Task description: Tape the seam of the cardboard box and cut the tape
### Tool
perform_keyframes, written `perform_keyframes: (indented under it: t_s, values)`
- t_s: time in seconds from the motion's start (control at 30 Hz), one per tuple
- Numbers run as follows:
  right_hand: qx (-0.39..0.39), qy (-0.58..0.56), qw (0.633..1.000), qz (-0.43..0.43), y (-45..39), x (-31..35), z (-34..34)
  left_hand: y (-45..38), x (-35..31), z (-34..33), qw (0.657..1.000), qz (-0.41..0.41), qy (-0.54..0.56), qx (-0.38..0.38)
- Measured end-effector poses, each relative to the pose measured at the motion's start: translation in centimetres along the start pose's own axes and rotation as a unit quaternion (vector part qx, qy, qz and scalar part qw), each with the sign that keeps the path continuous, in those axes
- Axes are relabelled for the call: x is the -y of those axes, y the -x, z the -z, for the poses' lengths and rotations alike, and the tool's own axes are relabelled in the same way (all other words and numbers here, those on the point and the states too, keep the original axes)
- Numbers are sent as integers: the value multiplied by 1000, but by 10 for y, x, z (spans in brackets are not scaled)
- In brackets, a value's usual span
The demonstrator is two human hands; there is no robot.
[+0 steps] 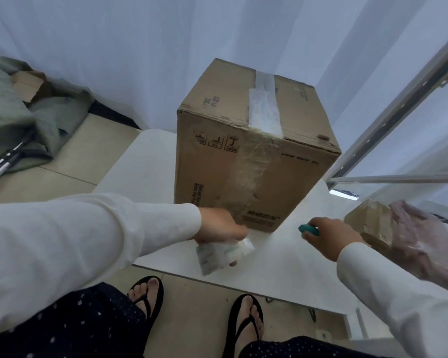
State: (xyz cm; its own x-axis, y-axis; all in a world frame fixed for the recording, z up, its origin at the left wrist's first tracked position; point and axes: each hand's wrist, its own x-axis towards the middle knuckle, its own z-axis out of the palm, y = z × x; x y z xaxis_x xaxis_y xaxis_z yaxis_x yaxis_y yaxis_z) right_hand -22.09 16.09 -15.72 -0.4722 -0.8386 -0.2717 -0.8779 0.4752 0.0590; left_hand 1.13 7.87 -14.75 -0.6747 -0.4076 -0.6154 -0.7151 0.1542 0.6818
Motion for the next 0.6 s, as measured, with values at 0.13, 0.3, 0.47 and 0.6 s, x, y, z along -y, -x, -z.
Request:
perform_keyframes:
  t_s: [0.13,0.3,0.47,0.6]
  values:
    - [-21,82,996,25,-4,-12,-23,-5,-2,0,948,-71,-300,-80]
    - [71,50,996,22,-1,-8,-33,-4,9,-6,797,-128,-588,-56]
    - [-18,-22,998,60,11,5,15,-8,20,-4,769,-103,-630,-13]
    - [-383,-183,881,209,41,30,61,1,9,9,772,-89,-628,-41]
